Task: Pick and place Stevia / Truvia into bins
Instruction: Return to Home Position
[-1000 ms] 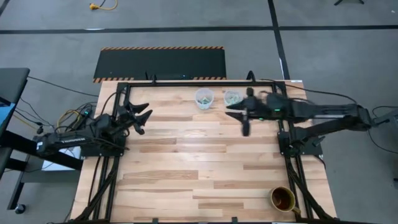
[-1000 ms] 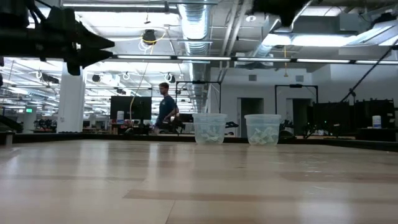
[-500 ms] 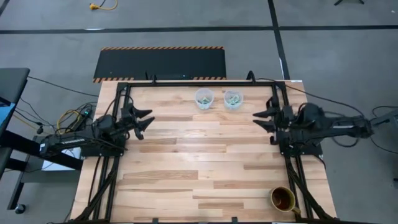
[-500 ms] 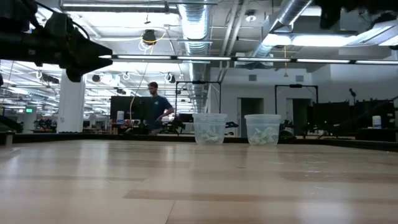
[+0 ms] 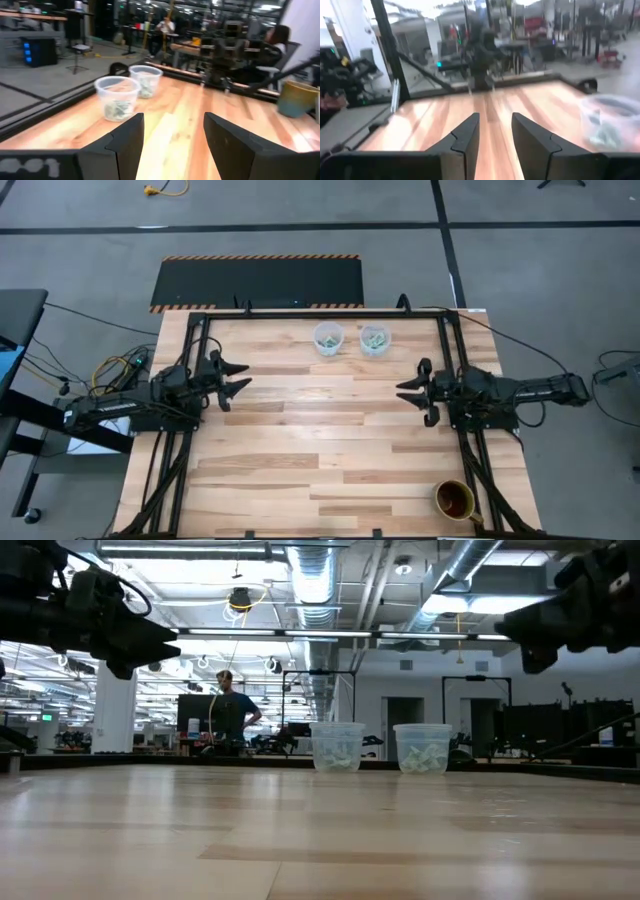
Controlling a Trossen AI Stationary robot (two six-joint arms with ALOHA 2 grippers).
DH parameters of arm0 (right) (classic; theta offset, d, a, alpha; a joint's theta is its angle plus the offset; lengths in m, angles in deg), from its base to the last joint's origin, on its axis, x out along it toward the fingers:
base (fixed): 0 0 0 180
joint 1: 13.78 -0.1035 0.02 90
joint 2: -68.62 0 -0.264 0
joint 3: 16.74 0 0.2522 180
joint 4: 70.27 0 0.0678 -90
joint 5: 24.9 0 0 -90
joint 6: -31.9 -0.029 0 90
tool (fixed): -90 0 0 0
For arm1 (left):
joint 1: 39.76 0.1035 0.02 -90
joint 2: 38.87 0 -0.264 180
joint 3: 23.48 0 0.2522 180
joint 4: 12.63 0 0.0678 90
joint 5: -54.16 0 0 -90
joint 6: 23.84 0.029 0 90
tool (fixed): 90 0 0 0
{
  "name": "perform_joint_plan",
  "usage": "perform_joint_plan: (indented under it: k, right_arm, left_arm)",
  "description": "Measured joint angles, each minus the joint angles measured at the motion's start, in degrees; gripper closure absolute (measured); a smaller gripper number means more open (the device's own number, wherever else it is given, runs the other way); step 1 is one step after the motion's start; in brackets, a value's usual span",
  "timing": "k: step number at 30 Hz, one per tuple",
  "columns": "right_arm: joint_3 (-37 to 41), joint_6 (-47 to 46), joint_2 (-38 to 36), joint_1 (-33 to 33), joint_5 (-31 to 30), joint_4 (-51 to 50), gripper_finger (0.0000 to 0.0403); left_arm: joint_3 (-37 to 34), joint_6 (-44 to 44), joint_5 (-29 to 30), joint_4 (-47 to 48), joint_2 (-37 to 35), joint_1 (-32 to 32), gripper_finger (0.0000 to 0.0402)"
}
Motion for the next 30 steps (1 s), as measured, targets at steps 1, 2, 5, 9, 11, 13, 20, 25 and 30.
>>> perform_joint_plan:
  k: [1,2,5,9,11,13,20,25,30]
  right_arm:
    - [0.0,-0.2,0.0,0.0,0.0,-1.1,0.0294]
    - [0.0,-0.1,0.1,0.0,0.0,-1.8,0.0294]
    - [0.0,0.7,0.1,0.0,0.0,-2.1,0.0294]
    - [0.0,0.7,0.2,0.0,0.0,-3.2,0.0294]
    - [0.0,0.5,0.2,0.0,0.0,-3.5,0.0294]
    - [0.0,1.0,0.2,0.0,0.0,-3.6,0.0294]
    - [0.0,0.9,0.2,0.0,-0.1,-3.8,0.0294]
    - [0.1,0.9,0.2,0.0,-0.1,-3.8,0.0294]
    - [0.1,0.9,0.2,0.0,-0.1,-3.8,0.0294]
  left_arm:
    - [0.0,0.3,-0.8,0.0,0.0,0.0,0.0205]
    - [0.0,0.7,-1.3,0.0,0.0,0.0,0.0205]
    - [0.0,1.9,-1.6,0.5,0.0,0.0,0.0205]
    - [0.0,3.4,-1.7,0.8,0.0,0.0,0.0205]
    - [0.0,2.9,-1.7,0.9,0.0,0.0,0.0205]
    - [0.0,2.3,-1.7,0.9,0.0,0.0,0.0205]
    - [0.0,3.3,-1.7,1.1,0.0,0.0,0.0205]
    - [0.0,3.0,-1.7,1.1,0.0,0.0,0.0205]
    - [0.0,2.7,-1.7,1.2,0.0,0.0,0.0205]
